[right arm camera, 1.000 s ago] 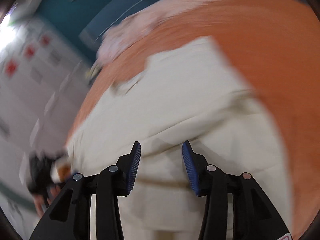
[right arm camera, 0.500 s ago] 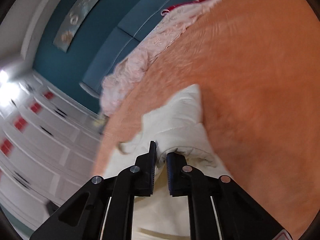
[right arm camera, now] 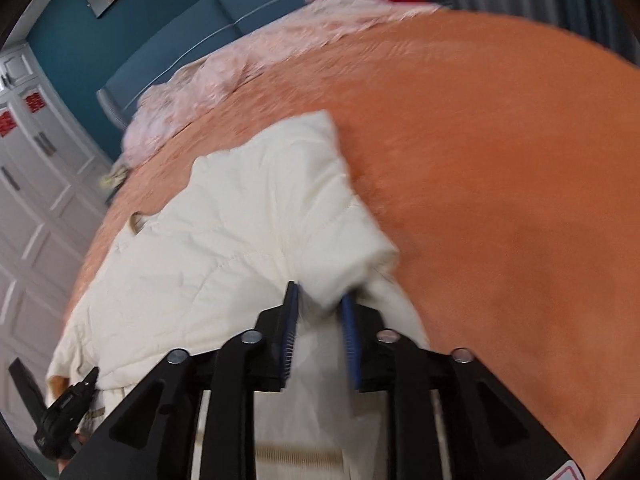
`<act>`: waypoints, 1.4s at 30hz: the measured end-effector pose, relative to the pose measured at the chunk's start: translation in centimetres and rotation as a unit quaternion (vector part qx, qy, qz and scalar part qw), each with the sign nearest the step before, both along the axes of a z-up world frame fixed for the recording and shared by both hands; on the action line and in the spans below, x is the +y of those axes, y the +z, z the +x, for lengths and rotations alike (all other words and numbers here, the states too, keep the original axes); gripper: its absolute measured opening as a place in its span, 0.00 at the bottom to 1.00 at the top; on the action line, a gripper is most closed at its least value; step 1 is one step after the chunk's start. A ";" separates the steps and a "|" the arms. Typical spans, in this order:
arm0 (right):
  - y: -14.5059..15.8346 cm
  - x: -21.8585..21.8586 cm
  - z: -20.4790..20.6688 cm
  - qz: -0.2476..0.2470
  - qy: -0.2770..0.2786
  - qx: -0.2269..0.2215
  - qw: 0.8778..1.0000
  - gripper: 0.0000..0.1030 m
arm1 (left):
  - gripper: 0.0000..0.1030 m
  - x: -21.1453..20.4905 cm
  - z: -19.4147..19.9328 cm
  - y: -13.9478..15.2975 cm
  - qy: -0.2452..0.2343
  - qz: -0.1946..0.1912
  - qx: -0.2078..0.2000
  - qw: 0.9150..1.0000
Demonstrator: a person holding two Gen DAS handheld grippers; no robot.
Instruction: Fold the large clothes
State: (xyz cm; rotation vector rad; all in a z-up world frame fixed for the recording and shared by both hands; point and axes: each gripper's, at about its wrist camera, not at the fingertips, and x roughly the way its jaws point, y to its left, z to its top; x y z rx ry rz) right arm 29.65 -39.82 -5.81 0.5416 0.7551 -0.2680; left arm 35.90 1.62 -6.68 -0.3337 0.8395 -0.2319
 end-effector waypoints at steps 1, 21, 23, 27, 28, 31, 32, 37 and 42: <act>0.7 0.5 -0.8 -0.021 -0.016 -0.001 1.000 0.28 | 0.09 0.1 0.1 -0.1 0.001 -0.005 -0.002 1.000; -0.8 18.3 7.4 -0.131 0.202 0.030 0.970 0.21 | 0.09 1.3 0.2 -1.1 -0.001 -0.064 -0.015 0.998; -1.4 18.6 7.6 -0.136 0.202 0.030 0.970 0.21 | 0.09 1.3 0.2 -1.1 -0.002 -0.064 -0.016 0.998; -1.9 19.1 7.1 -0.156 0.201 0.024 0.967 0.21 | 0.09 1.2 0.2 -1.1 -0.002 -0.064 -0.017 0.998; -2.0 19.1 7.0 -0.161 0.200 0.022 0.966 0.21 | 0.09 1.2 0.2 -1.1 -0.001 -0.064 -0.017 0.998; -2.3 19.7 6.8 -0.179 0.197 0.018 0.964 0.21 | 0.09 1.4 0.1 -1.1 -0.001 -0.070 -0.016 0.997; -2.3 19.7 6.7 -0.182 0.196 0.017 0.963 0.21 | 0.10 1.5 0.1 -0.9 -0.001 -0.076 -0.015 0.997; -2.2 19.4 6.4 -0.170 0.196 0.012 0.966 0.21 | 0.37 5.3 -2.9 1.9 0.011 -0.143 -0.009 0.990; -2.1 19.6 6.2 -0.172 0.196 0.010 0.965 0.21 | 0.70 16.3 -7.3 4.7 0.102 -0.152 -0.018 0.983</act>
